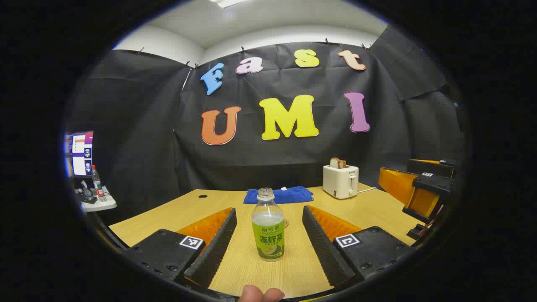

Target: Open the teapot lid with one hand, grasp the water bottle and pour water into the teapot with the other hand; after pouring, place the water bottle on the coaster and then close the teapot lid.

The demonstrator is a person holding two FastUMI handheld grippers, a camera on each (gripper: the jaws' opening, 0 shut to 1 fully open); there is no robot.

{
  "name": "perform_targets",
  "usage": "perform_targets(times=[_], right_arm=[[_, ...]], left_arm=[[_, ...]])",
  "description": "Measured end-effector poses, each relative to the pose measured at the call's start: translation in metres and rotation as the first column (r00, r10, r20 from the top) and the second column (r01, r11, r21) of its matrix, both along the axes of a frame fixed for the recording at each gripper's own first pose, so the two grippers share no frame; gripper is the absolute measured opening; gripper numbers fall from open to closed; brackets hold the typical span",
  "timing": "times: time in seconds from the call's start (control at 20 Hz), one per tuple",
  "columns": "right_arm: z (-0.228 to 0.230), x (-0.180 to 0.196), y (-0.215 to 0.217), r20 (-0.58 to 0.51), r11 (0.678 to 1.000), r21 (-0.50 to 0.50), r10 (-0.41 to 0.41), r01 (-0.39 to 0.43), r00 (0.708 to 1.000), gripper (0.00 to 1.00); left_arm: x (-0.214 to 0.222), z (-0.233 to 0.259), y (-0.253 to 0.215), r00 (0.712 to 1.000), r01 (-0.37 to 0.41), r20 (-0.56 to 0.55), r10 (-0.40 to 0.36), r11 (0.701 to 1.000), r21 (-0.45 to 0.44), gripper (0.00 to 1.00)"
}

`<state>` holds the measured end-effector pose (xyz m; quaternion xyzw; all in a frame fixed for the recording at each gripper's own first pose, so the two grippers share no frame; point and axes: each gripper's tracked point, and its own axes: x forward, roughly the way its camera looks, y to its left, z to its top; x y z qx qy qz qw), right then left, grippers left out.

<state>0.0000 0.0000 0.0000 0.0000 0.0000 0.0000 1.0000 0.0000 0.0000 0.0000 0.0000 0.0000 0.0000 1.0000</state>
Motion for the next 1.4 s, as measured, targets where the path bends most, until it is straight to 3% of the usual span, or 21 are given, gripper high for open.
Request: perform_targets(times=[1.4], right_arm=[[-0.024, 0.014, 0.006, -0.042, 1.0, -0.013, 0.005, -0.006, 0.999, 0.95]], left_arm=[[0.007, -0.015, 0.006, 0.998, 0.002, -0.056, -0.002, 1.0, -0.014, 0.98]])
